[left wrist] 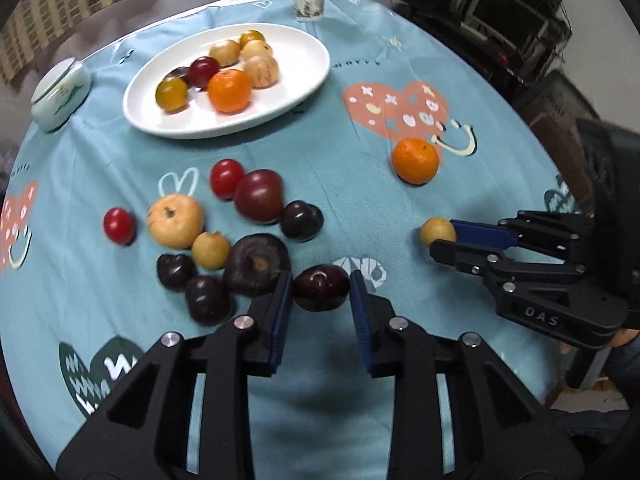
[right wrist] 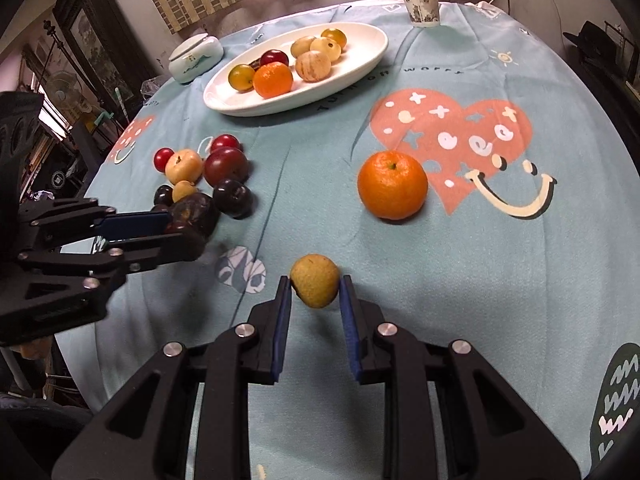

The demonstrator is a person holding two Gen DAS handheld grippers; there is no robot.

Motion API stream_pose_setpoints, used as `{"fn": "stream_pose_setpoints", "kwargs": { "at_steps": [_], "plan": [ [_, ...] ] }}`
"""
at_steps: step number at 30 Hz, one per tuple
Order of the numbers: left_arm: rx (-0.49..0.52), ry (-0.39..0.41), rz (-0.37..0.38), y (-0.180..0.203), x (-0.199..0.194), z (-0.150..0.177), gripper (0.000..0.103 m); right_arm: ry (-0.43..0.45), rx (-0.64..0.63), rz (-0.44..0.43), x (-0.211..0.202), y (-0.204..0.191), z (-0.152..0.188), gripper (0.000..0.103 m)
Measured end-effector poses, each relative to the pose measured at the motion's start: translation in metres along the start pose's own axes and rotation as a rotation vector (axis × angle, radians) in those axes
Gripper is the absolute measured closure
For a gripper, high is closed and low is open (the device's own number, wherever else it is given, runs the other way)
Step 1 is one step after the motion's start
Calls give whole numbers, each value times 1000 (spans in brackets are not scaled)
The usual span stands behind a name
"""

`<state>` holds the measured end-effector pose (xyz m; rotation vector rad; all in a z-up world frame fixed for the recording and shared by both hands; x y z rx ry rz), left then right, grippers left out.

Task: Organize fruits
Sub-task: 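Grasp the small yellow pear with the right tool while the left tool grasps a dark plum, then carry the pear and plum onto the white plate and open both tools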

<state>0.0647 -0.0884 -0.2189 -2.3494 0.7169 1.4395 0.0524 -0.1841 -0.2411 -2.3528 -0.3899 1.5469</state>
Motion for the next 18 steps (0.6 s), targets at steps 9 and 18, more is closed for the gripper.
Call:
{"fn": "stream_pose_setpoints", "kwargs": {
  "at_steps": [9, 18],
  "plan": [
    [-57, -50, -68, -18, -9, 39, 74, -62, -104, -45, 17, -51, 18, 78],
    [-81, -92, -63, -30, 3, 64, 73, -125, -174, -35, 31, -77, 36, 78]
  ]
}}
Point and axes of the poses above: each gripper's, at about its wrist camera, not at the fingertips, and x roughly the way its jaws point, y to its right, z to its underside, the point moved 9 cm from there along x, roughly the way its jaws point, and after that the axes turned 14 degrees about x, right-handed, at the moved point
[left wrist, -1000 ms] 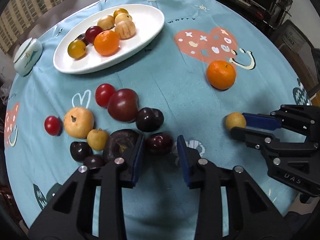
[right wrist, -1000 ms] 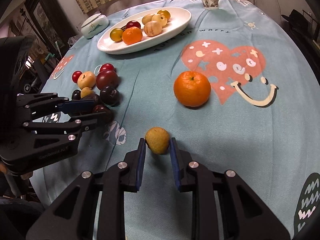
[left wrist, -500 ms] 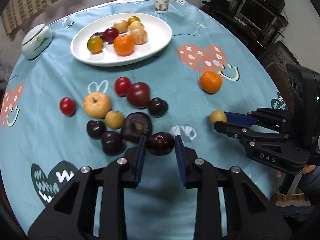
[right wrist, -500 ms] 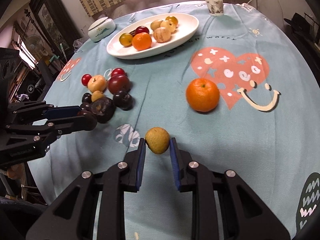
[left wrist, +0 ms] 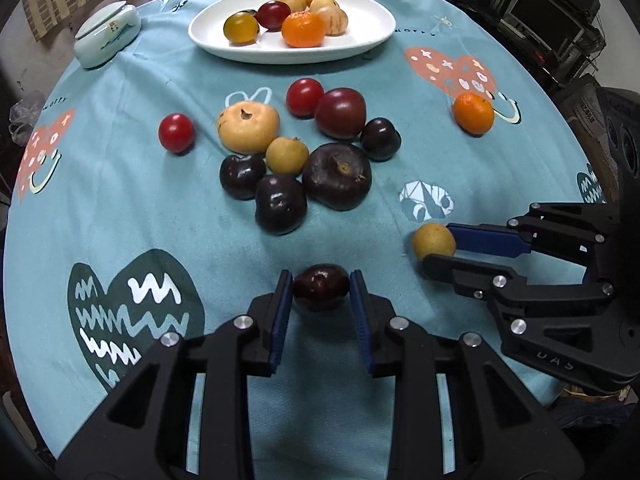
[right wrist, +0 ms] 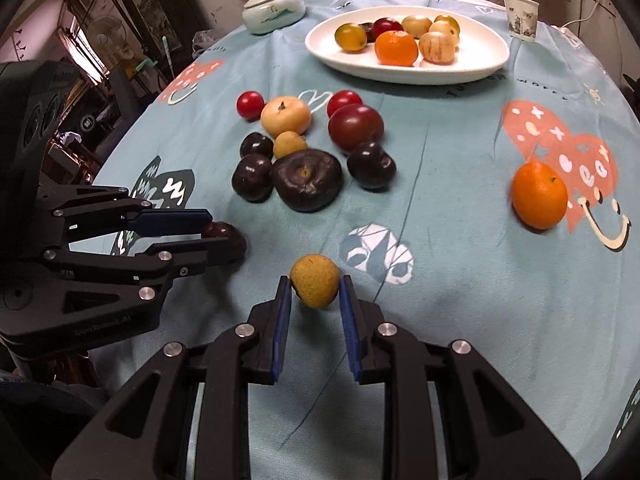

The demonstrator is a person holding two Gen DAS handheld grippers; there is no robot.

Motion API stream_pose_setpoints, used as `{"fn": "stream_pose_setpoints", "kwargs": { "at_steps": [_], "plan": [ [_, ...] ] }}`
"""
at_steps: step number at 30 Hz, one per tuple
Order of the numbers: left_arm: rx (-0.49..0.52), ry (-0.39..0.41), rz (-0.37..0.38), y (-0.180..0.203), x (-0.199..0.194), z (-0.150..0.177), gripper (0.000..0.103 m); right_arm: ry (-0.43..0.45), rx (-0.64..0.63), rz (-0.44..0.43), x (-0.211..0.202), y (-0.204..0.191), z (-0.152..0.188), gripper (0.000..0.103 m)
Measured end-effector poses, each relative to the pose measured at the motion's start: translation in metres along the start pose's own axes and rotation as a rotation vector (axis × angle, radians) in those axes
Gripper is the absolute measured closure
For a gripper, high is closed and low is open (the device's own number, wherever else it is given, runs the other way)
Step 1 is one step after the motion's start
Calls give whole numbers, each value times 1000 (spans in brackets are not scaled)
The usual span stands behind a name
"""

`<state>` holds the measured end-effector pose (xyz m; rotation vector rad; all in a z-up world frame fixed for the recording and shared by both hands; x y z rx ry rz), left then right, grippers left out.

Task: Organize fruits
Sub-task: 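Carry the pear and plum onto the white plate and open both tools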

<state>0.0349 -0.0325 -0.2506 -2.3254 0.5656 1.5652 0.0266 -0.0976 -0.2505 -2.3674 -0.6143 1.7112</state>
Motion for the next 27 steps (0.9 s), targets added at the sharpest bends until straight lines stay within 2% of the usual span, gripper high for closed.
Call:
{"fn": "stream_pose_setpoints", "kwargs": {
  "at_steps": [6, 9, 12, 18, 20, 23, 27],
  "plan": [
    [14, 11, 21, -1, 4, -7, 73, -23, 10, 24, 5, 1, 2, 78],
    [9, 46, 42, -10, -7, -23, 73, -6, 13, 22, -1, 1, -9, 78],
    [5, 121, 42, -26, -27, -57, 73, 52, 18, 24, -14, 3, -40, 78],
    [15, 243, -8, -56, -55, -134, 73, 214, 40, 12, -49, 7, -125, 78],
    [5, 257, -20, -63, -53, -154, 73, 251, 53, 13, -56, 13, -148, 78],
    [-7, 245, -30, -71, -45, -168, 73, 281, 73, 33, -54, 26, -172, 78],
    [-28, 207, -29, -80, -22, -180, 73, 285, 103, 47, -43, 41, -189, 78]
  ]
}}
Point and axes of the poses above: each gripper's, at about its wrist camera, not at the fingertips, and x roughly the way its jaws point, y to its right, z to its underside, the point moved 9 cm from there along x, roughly the way its jaws point, and after that the axes turned 14 degrees about x, right-handed, at the moved point
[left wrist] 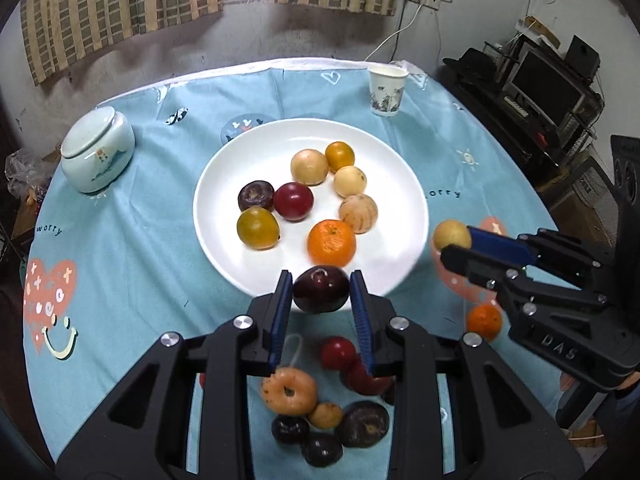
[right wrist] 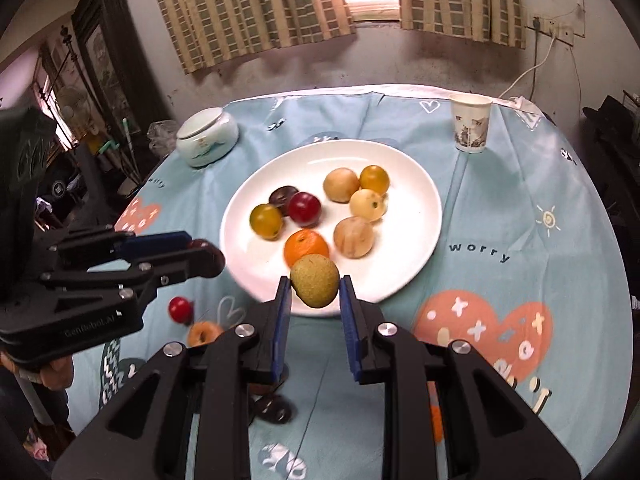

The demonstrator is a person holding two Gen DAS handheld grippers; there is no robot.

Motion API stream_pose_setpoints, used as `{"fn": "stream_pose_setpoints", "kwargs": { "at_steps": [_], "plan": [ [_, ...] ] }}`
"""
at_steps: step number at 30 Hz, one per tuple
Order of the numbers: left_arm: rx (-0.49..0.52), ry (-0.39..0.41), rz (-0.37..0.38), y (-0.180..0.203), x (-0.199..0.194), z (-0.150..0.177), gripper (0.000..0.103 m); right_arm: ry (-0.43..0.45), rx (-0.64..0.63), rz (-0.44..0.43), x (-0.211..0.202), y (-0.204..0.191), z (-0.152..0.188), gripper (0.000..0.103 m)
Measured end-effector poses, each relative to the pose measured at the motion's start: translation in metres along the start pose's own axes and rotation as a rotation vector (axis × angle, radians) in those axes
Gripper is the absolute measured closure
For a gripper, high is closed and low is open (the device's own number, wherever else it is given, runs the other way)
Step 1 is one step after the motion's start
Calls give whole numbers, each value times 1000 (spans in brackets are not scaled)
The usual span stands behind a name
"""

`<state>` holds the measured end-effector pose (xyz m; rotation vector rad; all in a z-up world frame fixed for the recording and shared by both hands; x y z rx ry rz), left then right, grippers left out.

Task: Organize fruits
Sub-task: 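Carry the pear and plum onto the white plate and open both tools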

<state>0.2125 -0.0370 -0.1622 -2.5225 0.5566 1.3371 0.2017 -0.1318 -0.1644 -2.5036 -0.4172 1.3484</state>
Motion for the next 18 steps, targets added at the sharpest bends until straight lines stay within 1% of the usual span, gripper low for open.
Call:
{"fn": "stream_pose_setpoints", "kwargs": {
  "at_steps": [5, 12, 18],
  "plan": [
    [-34, -36, -7, -14, 28, -6, 73, -14, 30, 14, 26, 16, -18, 78],
    [-44, -44, -18, -29, 51, -23, 73, -25, 51, 29, 55, 33, -40, 78],
    [-33, -46, -30, -32, 66, -36, 73, -37, 50, 46, 77, 42, -55, 78]
  ]
}}
Point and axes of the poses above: each gripper's, at about its wrist camera, not at the fingertips, and x roughly the way its jaws point, y to its right, z to its underside, the point moved 9 cm from there along x, roughly the way its jaws point, and after that the axes turned 14 degrees about x, right-handed, at the moved point
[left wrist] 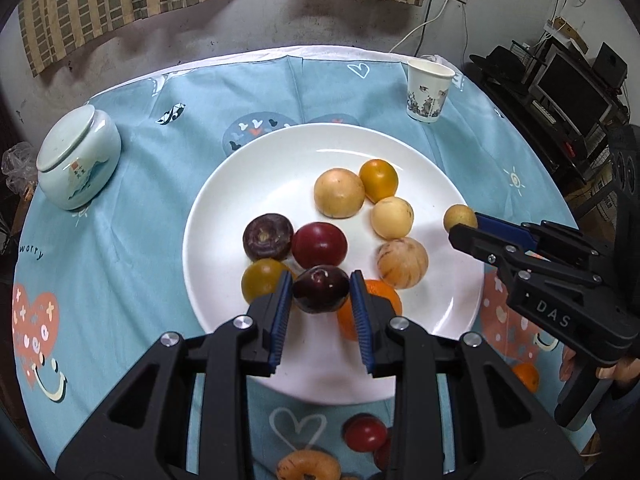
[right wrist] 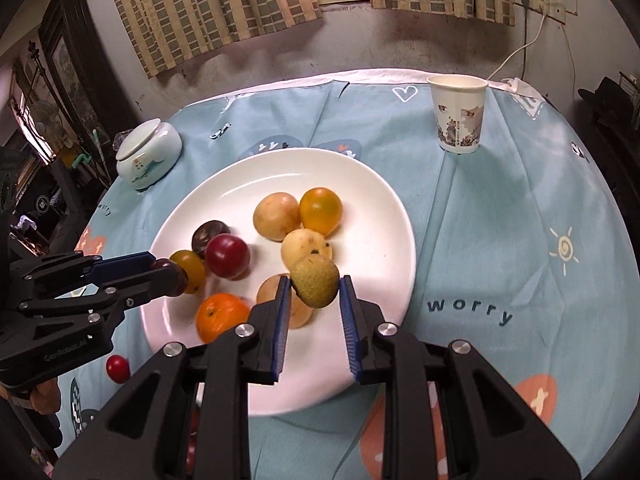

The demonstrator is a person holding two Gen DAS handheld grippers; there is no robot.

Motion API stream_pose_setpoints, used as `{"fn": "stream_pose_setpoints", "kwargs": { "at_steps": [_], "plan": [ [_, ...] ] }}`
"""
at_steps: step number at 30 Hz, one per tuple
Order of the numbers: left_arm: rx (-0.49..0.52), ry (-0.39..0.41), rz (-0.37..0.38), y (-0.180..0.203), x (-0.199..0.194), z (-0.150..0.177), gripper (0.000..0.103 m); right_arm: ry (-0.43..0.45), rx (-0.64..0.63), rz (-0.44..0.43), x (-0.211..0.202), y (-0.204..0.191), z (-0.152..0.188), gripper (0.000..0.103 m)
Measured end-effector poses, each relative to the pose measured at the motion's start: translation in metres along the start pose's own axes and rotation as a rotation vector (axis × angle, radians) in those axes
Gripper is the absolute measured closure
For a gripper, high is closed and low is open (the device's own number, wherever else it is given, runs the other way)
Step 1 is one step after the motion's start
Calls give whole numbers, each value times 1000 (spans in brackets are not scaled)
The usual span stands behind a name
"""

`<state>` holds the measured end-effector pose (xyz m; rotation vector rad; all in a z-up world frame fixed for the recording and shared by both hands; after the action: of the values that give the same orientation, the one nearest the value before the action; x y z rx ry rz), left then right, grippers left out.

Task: Organize fruits
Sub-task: 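Carry the pear and plum onto the white plate and open both tools, then withdraw both tools from the plate back toward the fruit pile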

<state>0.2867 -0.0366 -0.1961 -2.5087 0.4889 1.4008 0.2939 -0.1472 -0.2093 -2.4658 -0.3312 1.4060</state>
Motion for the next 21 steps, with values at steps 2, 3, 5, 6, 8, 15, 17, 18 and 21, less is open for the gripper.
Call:
{"fn": "stream_pose_setpoints", "kwargs": {
  "at_steps": [2, 3, 5, 6, 8, 15, 17, 18, 21],
  "plan": [
    [4, -6, -3, 1, 5, -1, 73, -5, -2, 10, 7, 2, -3, 78],
    [4, -10, -4, 0, 7, -1, 73, -12, -2, 10, 9, 2, -4, 78],
    [2, -18, -10, -1, 12, 0, 73, -39, 1, 17, 17, 4, -3, 78],
    [2, -20, -11, -1, 13, 1, 73, -48, 2, 25, 20, 5, -3, 78],
    [0, -24, -15, -2, 15, 2, 73, -64, 5, 42, 25, 7, -3, 77],
    [-15, 0, -43, -8, 5, -1, 51, -71, 32, 75, 24, 16, -4, 45],
    [-12, 9, -51, -8, -1, -3, 51, -36, 39, 49, 11, 13, -7, 42],
    [-12, 12, -52, -8, -4, -3, 51, -27, 34, 48, 6, 11, -7, 42],
    [-9, 27, -57, -5, -16, -4, 50, -10, 20, 34, -11, 5, -2, 42]
  ]
}}
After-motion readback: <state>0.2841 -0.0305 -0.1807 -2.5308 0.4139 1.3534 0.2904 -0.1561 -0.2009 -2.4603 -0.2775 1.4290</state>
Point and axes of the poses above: each gripper's, at about its wrist camera, not at the fingertips, and x roughly the way its jaws point, y to its right, z to its underside, the point moved 9 cm from there along x, roughly the way its jaws point, and after that the axes turned 14 degrees about x, right-handed, at the moved point
